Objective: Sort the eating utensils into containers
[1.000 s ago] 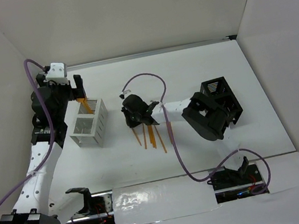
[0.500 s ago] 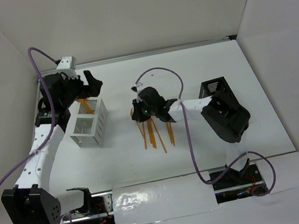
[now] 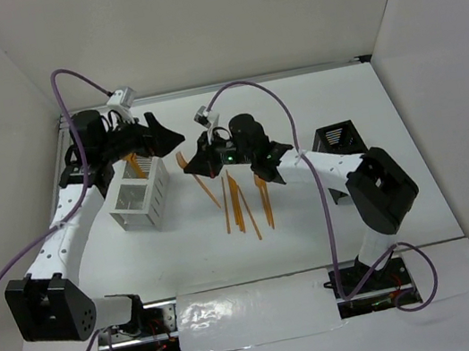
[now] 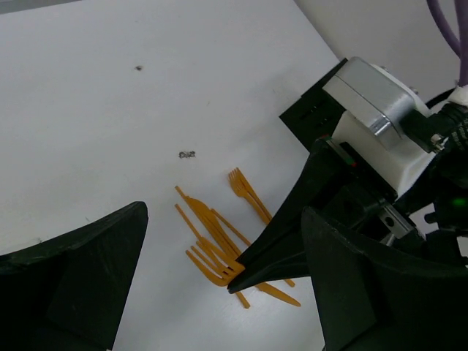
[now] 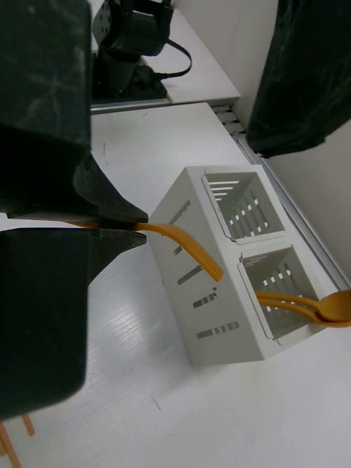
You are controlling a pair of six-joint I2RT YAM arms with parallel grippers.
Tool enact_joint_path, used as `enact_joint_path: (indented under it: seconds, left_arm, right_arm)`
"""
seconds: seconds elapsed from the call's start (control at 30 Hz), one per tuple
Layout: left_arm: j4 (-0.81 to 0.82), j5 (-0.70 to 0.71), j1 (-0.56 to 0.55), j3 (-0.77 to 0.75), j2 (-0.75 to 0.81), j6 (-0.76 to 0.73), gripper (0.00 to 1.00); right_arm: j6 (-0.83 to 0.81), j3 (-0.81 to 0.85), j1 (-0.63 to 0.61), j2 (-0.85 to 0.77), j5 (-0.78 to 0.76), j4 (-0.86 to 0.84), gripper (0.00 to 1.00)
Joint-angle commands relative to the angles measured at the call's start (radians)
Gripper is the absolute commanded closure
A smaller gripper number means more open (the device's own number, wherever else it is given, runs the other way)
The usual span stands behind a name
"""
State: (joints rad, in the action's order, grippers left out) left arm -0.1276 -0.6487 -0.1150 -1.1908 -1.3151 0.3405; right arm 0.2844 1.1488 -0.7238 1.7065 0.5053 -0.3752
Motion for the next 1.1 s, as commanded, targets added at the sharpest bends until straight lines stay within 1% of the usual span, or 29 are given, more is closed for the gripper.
enact_joint_path:
  seconds: [0.0, 0.1, 0.2, 0.3, 0.5, 0.57, 0.63, 0.67, 0.73, 0.8, 0.83, 0.93, 0.97, 1.03, 1.07]
  left_arm:
    - [0.027, -0.109, -0.003, -0.027, -0.013, -0.015, 0.02]
    - [-0.038, -0.072, -0.003, -0.084, -0.047, -0.003, 0.05]
    - [-0.072, -0.075, -0.003, -0.113, -0.084, 0.020, 0.07]
    - [-0.102, -0.062, -0.006, -0.124, -0.105, 0.041, 0.07]
    - [-0.141, 0.023, -0.029, -0.153, -0.130, 0.090, 0.06]
    - [-0.179, 0.030, -0.034, -0.174, -0.141, 0.103, 0.07]
    - [-0.182, 0.027, -0.035, -0.178, -0.147, 0.132, 0.07]
    - [-0.178, 0.029, -0.035, -0.178, -0.145, 0.137, 0.10]
    - [-0.173, 0.032, -0.035, -0.170, -0.138, 0.158, 0.12]
    - [-0.184, 0.063, -0.037, -0.167, -0.134, 0.173, 0.17]
    - [-0.185, 0.081, -0.037, -0.168, -0.134, 0.176, 0.22]
    - [-0.176, 0.078, -0.037, -0.162, -0.128, 0.183, 0.25]
    - [-0.169, 0.054, -0.038, -0.156, -0.128, 0.184, 0.30]
    - [-0.152, 0.040, -0.038, -0.147, -0.116, 0.190, 0.36]
    - [-0.149, 0.035, -0.038, -0.147, -0.113, 0.192, 0.45]
  right_arm:
    - [-0.057, 0.040, -0.005, -0.036, 0.068, -0.054, 1.00]
    - [-0.094, 0.049, -0.009, -0.059, 0.046, -0.013, 1.00]
    - [-0.120, 0.060, -0.011, -0.074, 0.024, 0.012, 1.00]
    - [-0.146, 0.071, -0.009, -0.087, 0.003, 0.021, 1.00]
    - [-0.186, 0.103, -0.025, -0.090, -0.068, 0.030, 0.99]
    - [-0.194, 0.133, -0.031, -0.085, -0.082, 0.051, 0.99]
    - [-0.205, 0.143, -0.040, -0.067, -0.093, 0.062, 0.99]
    - [-0.205, 0.153, -0.039, -0.056, -0.102, 0.062, 0.99]
    - [-0.211, 0.164, -0.052, -0.047, -0.119, 0.071, 0.99]
    - [-0.218, 0.184, -0.057, -0.038, -0.146, 0.082, 0.99]
    - [-0.223, 0.184, -0.065, -0.035, -0.155, 0.093, 1.00]
    - [-0.240, 0.210, -0.066, -0.024, -0.165, 0.104, 0.98]
    - [-0.244, 0.227, -0.069, -0.007, -0.178, 0.129, 0.98]
    - [-0.257, 0.256, -0.072, 0.007, -0.189, 0.151, 0.97]
    - [-0.260, 0.267, -0.074, 0.016, -0.211, 0.171, 0.97]
